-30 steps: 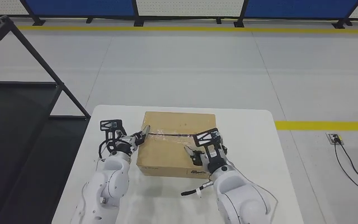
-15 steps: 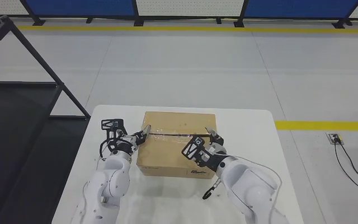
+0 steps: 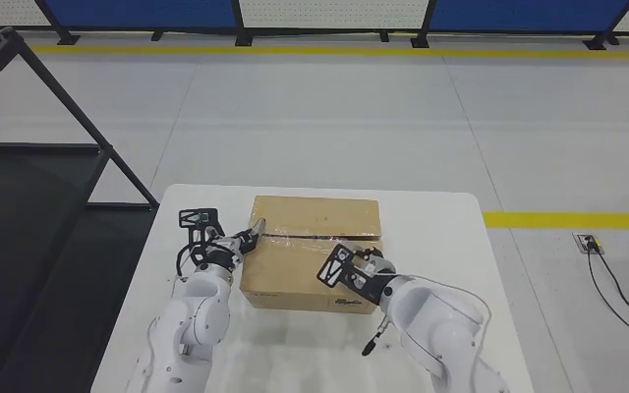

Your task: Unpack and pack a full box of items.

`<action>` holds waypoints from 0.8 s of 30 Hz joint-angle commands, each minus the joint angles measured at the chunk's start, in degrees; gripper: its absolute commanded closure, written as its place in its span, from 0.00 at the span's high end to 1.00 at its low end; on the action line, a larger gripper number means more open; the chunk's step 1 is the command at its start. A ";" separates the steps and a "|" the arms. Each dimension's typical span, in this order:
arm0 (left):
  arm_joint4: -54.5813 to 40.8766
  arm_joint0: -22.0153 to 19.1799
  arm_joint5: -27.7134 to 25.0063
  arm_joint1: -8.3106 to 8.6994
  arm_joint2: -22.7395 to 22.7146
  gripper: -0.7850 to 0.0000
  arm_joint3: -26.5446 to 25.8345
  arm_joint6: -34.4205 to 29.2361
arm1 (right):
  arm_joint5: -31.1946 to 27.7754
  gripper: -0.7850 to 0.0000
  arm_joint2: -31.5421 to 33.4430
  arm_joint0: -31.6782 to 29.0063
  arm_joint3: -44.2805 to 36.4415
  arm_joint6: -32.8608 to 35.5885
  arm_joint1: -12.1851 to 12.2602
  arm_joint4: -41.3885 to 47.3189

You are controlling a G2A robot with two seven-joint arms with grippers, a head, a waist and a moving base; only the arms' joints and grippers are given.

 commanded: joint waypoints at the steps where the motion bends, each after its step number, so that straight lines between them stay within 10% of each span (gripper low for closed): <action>1: 0.07 -0.04 -0.02 -0.01 0.08 1.00 0.01 -0.06 | 0.32 0.21 -0.20 -0.22 0.07 0.13 0.07 -0.31; 7: 0.24 0.03 0.09 -0.01 0.09 1.00 -0.13 -0.10 | 1.51 0.00 -0.77 -0.10 0.79 0.16 0.21 -1.09; 24: 0.39 0.28 0.53 -0.06 0.01 1.00 -0.55 0.40 | 8.91 0.00 1.40 -0.55 -1.57 -3.09 0.41 3.22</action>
